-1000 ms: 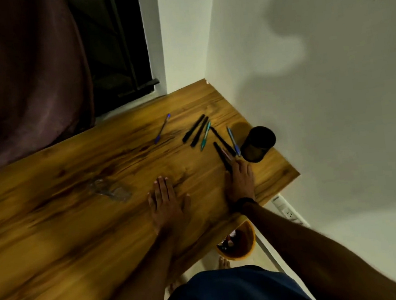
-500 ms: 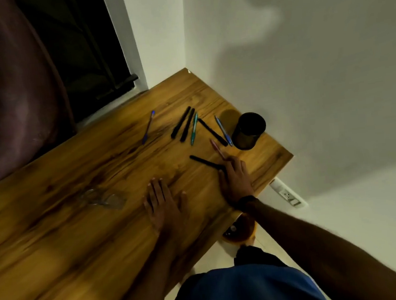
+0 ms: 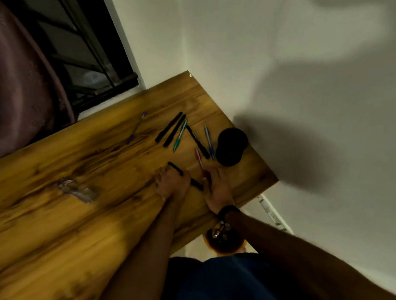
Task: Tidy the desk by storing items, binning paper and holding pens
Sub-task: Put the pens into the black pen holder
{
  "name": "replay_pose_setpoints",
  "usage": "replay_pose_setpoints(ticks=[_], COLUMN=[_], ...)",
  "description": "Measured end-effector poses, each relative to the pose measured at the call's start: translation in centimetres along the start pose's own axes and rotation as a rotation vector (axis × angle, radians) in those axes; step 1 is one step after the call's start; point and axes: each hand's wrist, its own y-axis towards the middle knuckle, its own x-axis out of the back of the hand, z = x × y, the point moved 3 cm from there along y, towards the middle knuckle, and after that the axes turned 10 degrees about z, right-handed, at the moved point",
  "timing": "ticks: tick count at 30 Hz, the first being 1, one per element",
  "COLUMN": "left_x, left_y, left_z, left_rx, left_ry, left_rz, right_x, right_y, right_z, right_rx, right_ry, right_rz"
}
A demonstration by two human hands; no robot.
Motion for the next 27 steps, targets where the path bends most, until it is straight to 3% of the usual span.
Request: replay_pose_setpoints(ticks=[5, 10, 14, 19, 27], left_x=[1.3, 2.6, 2.6, 3.2, 4.9], left_y=[-0.8, -0.9, -0.3, -0.2, 0.1], left_z=[1.5, 2.9, 3.3, 1.1, -5.9], left_rx=[0.042, 0.016, 0.043, -0.072, -0.357], left_ry=[-0.192, -0.181, -0.418, -0.589, -0.642], left_rz=[0.051, 0.048, 0.051, 0.065, 0.118], right_x=[-0.2, -0.6, 1.0, 3.8, 10.5], right_y=[0.2, 0.7, 0.1, -0.5, 1.4], right_z=[-0.2, -0.1, 1.3, 2.8, 3.5], right_rx=[-0.017, -0.105, -0.229, -0.272, -0.253], right_ry=[-0.050, 0.000, 0.441, 0.958, 1.079], right_rz=[-0.008, 0.054, 0.115, 0.211, -0.122])
